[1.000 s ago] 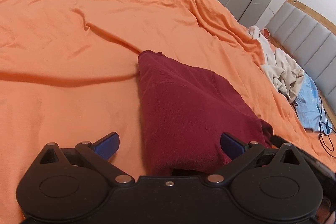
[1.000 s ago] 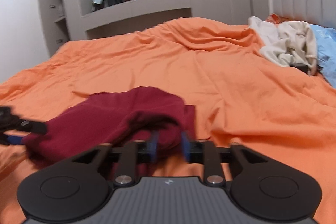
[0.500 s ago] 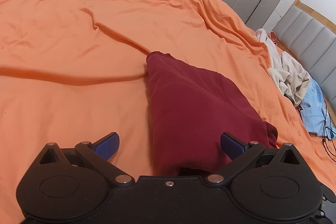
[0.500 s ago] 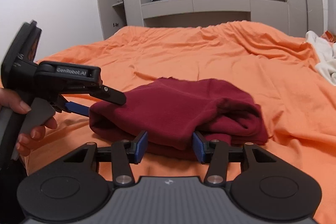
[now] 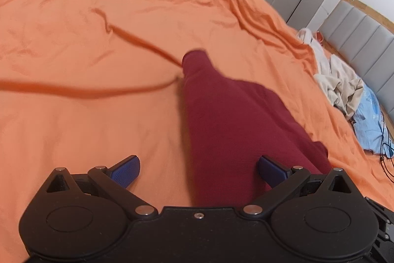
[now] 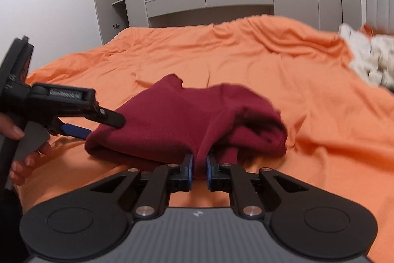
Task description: Fold small clothes
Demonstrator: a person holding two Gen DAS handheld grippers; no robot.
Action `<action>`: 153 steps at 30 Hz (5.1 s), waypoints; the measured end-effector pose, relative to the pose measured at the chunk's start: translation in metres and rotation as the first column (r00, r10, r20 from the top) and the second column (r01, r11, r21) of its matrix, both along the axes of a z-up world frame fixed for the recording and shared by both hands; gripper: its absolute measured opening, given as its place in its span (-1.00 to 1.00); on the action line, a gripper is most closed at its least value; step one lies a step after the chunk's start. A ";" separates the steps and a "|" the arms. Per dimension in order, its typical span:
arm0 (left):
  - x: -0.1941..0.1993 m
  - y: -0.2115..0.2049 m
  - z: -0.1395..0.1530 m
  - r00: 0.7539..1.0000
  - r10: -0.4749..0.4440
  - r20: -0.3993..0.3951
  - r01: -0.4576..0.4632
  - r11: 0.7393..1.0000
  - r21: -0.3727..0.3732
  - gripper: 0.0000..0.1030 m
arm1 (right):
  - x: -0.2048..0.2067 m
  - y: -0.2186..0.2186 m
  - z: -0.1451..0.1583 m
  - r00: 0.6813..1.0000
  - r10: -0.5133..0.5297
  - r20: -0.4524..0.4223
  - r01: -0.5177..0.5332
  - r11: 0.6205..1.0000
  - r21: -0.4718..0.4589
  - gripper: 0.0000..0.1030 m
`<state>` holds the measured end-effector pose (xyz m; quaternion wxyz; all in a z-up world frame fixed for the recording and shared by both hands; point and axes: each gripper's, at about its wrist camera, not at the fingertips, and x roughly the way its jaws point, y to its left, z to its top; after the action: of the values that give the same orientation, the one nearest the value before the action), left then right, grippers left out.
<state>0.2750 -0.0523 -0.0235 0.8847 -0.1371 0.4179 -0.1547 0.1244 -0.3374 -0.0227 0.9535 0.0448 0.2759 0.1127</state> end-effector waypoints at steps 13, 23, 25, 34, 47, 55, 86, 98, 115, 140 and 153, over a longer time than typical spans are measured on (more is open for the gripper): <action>0.003 0.000 -0.013 0.999 -0.021 -0.026 0.022 0.999 0.035 0.99 | 0.026 -0.069 0.020 0.983 -0.186 0.001 0.184 0.974 0.129 0.02; 0.002 -0.003 -0.012 1.000 -0.026 -0.011 0.027 0.999 0.035 0.99 | 0.151 -0.101 -0.018 0.963 -0.156 -0.218 0.202 0.957 0.207 -0.63; 0.002 -0.003 -0.009 1.000 -0.026 0.012 0.026 0.999 0.025 0.99 | 0.152 -0.102 -0.027 0.959 -0.153 -0.238 0.207 0.952 0.224 -0.82; 0.035 -0.008 0.005 0.997 -0.024 0.072 0.021 0.999 0.046 0.99 | 0.122 -0.105 -0.031 0.949 -0.238 -0.206 0.283 0.932 0.227 -0.90; 0.054 0.001 -0.022 1.000 -0.015 -0.005 0.015 1.000 0.000 0.99 | 0.125 -0.121 -0.045 0.954 -0.194 -0.227 0.270 0.885 0.378 -0.09; 0.055 -0.002 -0.021 1.000 -0.016 -0.006 0.016 1.000 0.008 0.99 | 0.134 -0.127 -0.065 0.950 -0.169 -0.263 0.280 0.837 0.471 -0.03; 0.063 -0.013 -0.032 0.999 -0.028 -0.029 0.027 0.999 -0.031 0.99 | 0.156 -0.134 -0.080 0.960 -0.138 -0.242 0.250 0.810 0.530 -0.24; 0.093 -0.016 -0.034 0.984 -0.158 -0.079 0.147 0.981 -0.128 0.99 | 0.158 -0.134 -0.083 0.961 -0.140 -0.238 0.251 0.803 0.541 -0.33; 0.098 -0.013 -0.043 0.986 -0.155 -0.067 0.133 0.958 -0.254 0.31 | 0.150 -0.094 -0.039 0.964 -0.208 -0.168 0.251 0.919 0.304 -0.68; 0.076 0.082 0.032 0.991 0.074 0.113 -0.040 0.960 -0.277 -0.25 | 0.225 0.036 0.037 0.999 0.029 0.013 -0.032 0.914 0.404 -0.72; 0.096 0.145 0.003 0.971 0.237 -0.035 -0.239 0.939 -0.246 -0.22 | 0.271 0.080 -0.018 0.989 0.064 -0.130 -0.035 0.976 0.217 -0.63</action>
<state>0.3709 0.0924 -0.0200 0.8717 -0.2967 0.3776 -0.0975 0.3956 -0.2574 -0.0412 0.9189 0.1478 0.3278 0.1623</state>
